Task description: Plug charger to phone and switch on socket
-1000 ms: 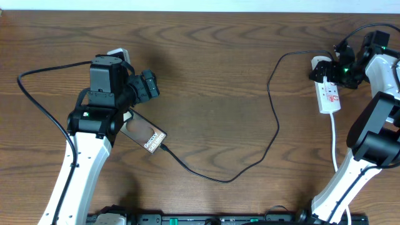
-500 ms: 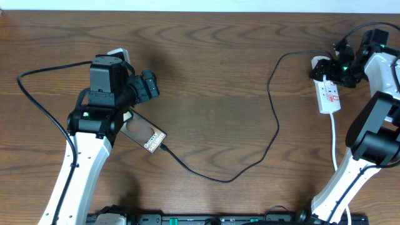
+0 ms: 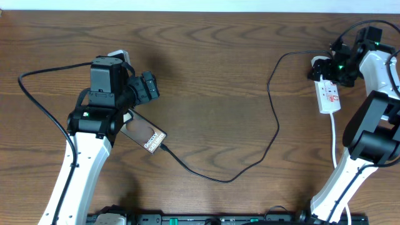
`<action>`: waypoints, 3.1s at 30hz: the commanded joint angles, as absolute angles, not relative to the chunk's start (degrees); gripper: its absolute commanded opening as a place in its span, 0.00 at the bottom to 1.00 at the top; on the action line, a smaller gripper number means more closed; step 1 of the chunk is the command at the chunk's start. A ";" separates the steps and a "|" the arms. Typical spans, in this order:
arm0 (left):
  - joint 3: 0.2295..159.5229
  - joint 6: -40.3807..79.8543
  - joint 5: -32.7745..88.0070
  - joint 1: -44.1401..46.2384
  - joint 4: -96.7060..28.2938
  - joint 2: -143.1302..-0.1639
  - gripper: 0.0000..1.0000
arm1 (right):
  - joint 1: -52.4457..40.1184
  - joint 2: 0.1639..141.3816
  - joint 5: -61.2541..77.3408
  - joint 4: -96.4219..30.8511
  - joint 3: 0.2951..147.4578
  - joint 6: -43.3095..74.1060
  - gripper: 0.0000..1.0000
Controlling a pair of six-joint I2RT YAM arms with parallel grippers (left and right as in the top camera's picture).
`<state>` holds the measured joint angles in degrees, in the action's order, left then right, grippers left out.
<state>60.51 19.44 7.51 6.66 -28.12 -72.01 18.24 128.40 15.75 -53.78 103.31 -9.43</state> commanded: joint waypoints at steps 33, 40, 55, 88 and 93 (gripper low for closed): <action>61.08 19.11 6.98 6.90 -28.27 -72.12 0.94 | 11.70 131.81 38.02 -56.47 101.34 -4.69 0.89; 61.08 19.11 6.98 6.90 -28.27 -72.12 0.94 | 11.79 131.81 38.15 -57.82 101.34 -4.71 0.89; 61.08 19.11 6.98 6.90 -28.29 -72.12 0.94 | 13.21 131.81 41.04 -58.13 101.34 -4.78 0.90; 61.08 19.09 6.76 6.90 -28.73 -72.12 0.94 | 15.88 103.57 9.80 -64.60 102.28 11.51 0.91; 61.08 19.09 6.79 6.90 -29.80 -72.14 0.94 | 13.02 98.94 3.33 -70.87 102.28 21.71 0.99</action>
<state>60.51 19.44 7.33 6.81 -29.12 -72.03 15.27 100.99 10.13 -68.45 102.26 12.12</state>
